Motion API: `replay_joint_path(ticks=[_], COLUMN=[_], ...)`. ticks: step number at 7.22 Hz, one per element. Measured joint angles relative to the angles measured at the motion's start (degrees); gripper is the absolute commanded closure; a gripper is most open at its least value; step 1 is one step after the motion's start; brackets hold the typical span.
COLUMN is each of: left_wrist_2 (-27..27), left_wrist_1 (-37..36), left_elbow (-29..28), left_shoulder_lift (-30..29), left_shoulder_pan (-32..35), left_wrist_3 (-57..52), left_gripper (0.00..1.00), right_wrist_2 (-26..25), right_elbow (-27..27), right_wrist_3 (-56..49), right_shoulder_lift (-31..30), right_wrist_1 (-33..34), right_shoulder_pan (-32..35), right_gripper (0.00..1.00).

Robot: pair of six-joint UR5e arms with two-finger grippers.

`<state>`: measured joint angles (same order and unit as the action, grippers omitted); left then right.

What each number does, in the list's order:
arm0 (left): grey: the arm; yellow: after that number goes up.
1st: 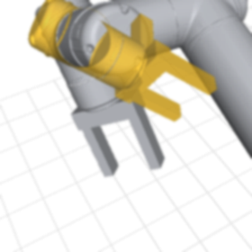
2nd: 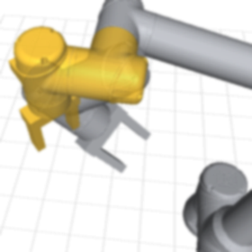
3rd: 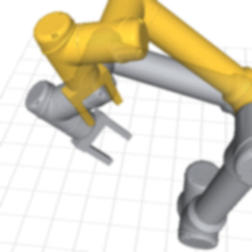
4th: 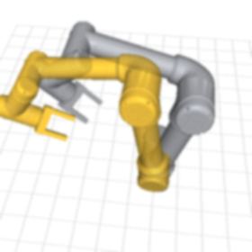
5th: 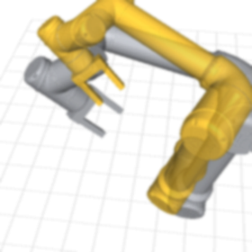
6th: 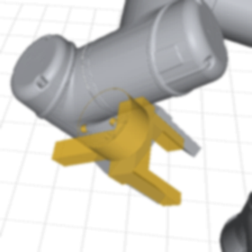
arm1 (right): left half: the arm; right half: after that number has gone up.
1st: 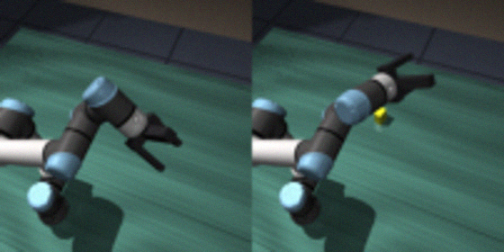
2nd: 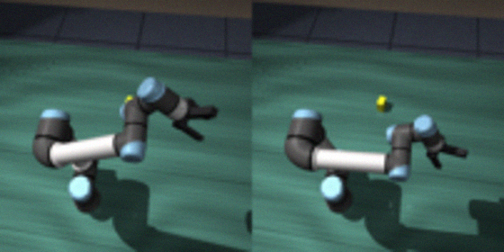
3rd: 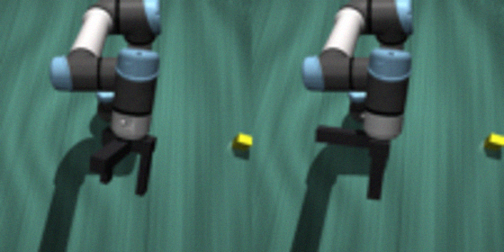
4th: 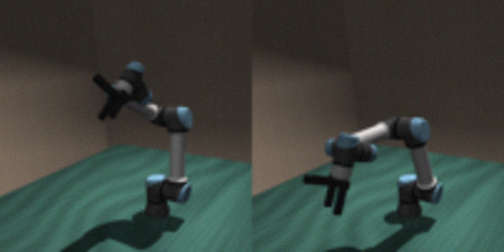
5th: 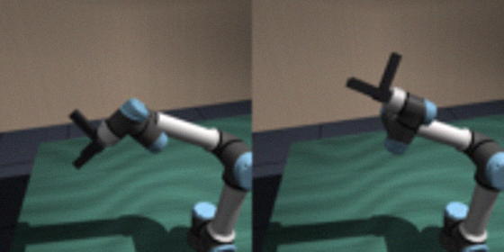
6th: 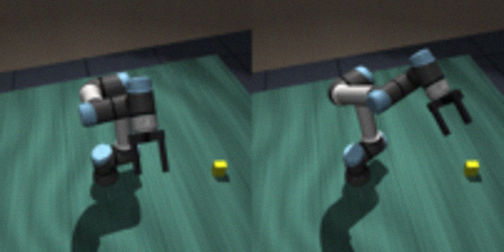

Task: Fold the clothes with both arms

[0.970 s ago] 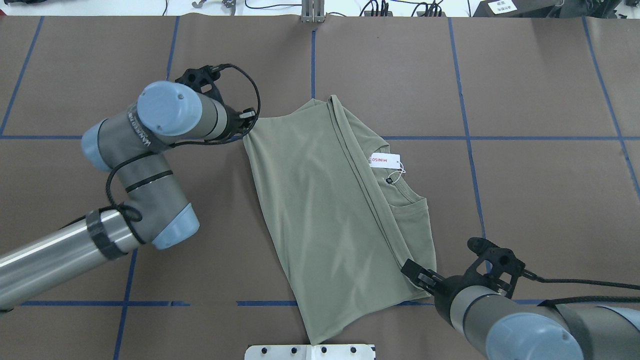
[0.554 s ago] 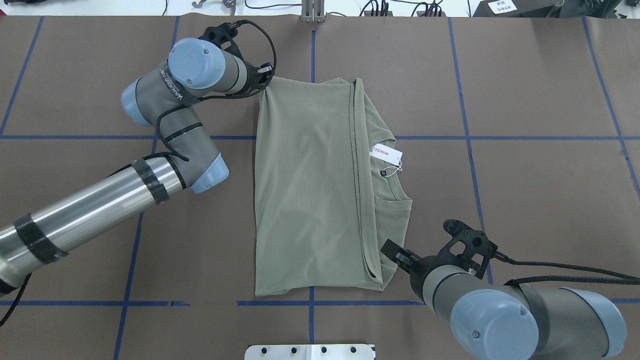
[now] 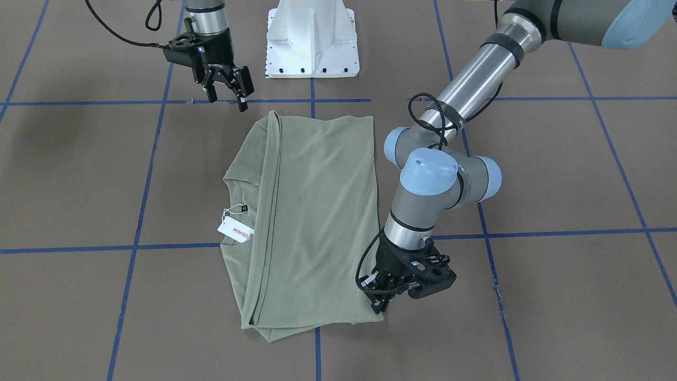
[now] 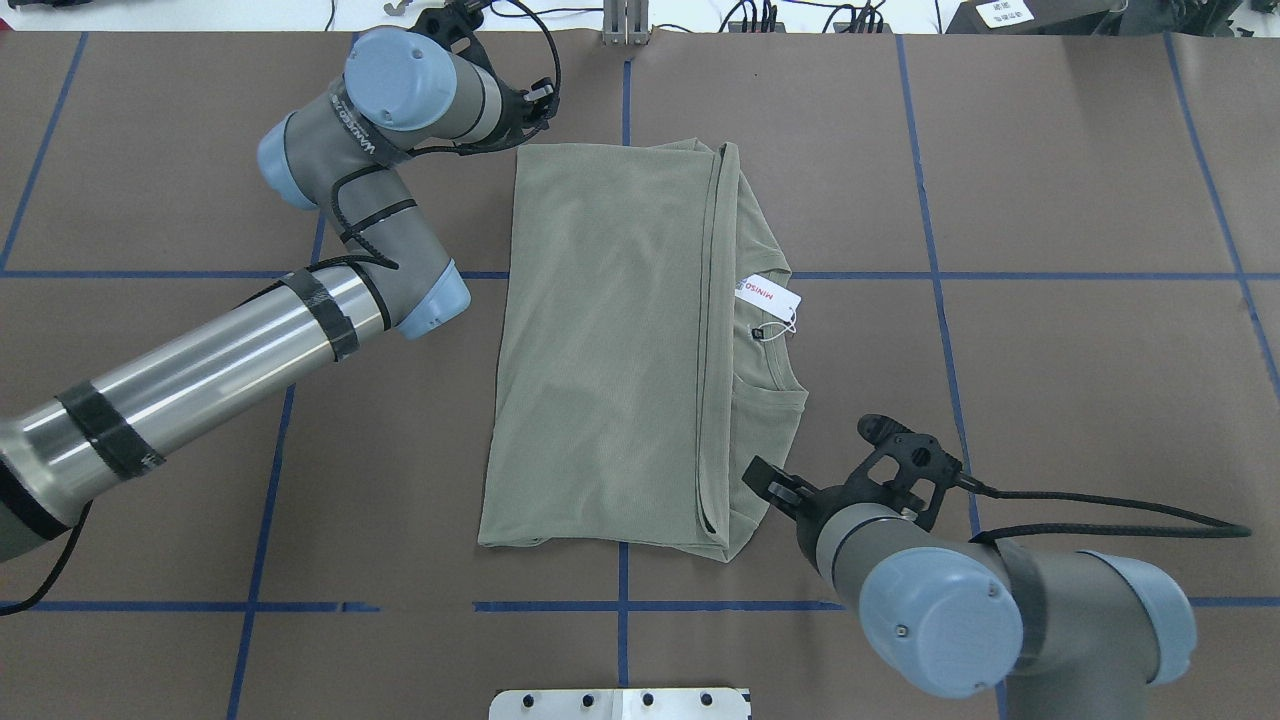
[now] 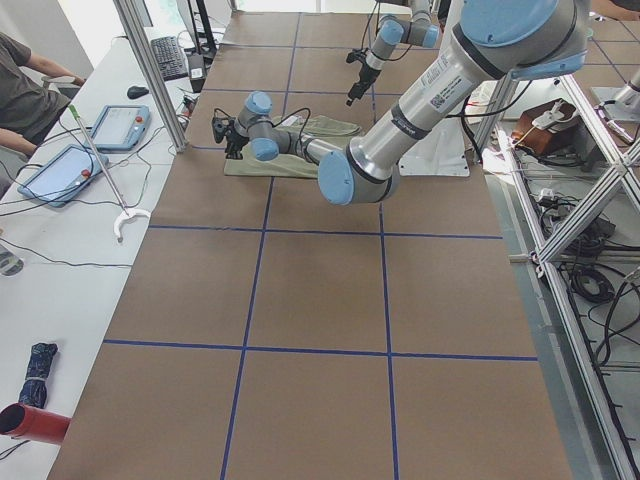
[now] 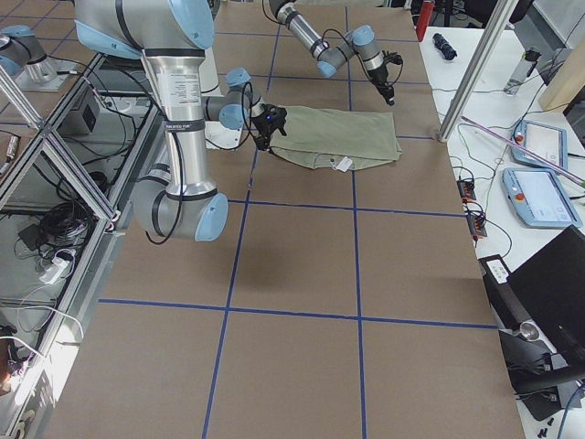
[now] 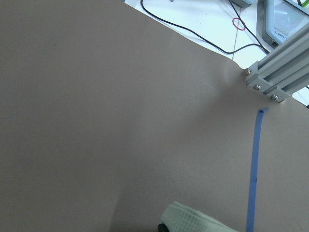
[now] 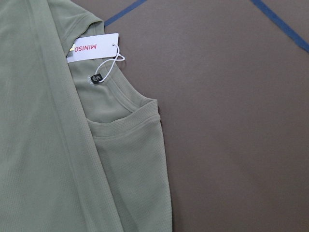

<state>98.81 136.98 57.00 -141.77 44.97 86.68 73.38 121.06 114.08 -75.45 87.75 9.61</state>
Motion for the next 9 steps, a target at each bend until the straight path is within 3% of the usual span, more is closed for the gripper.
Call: replay_joint_path(ticks=[3,4,5,6,9], left_wrist_2=[5.21,5.54,5.64,5.68,5.70], left_wrist_1=[-3.94,-4.39,-4.54,-4.59,-4.62], left_elbow=[16.62,19.07,20.03,20.38,20.54], left_shoulder_lift=[9.54,11.25,11.95,12.21,12.44], left_shoulder_pan=[0.34,0.37,0.38,0.38,0.31], left_wrist_3=[0.22,0.24,0.24,0.24,0.24], left_gripper=[0.36,0.36,0.36,0.36,0.36], right_wrist_2=[4.83,8.72,12.82,15.87,17.44], right_elbow=[-5.30,-5.52,-5.55,-5.63,-6.43], right_wrist_3=[-11.57,-15.39,-20.33,-27.28,-46.62], right_shoulder_lift=[5.62,6.26,6.67,7.67,12.95], right_wrist_1=[1.12,1.34,1.75,3.64,11.65], right_shoulder_pan=[0.44,1.10,1.92,2.67,3.88], right_gripper=[0.01,0.16,0.32,0.38,0.36])
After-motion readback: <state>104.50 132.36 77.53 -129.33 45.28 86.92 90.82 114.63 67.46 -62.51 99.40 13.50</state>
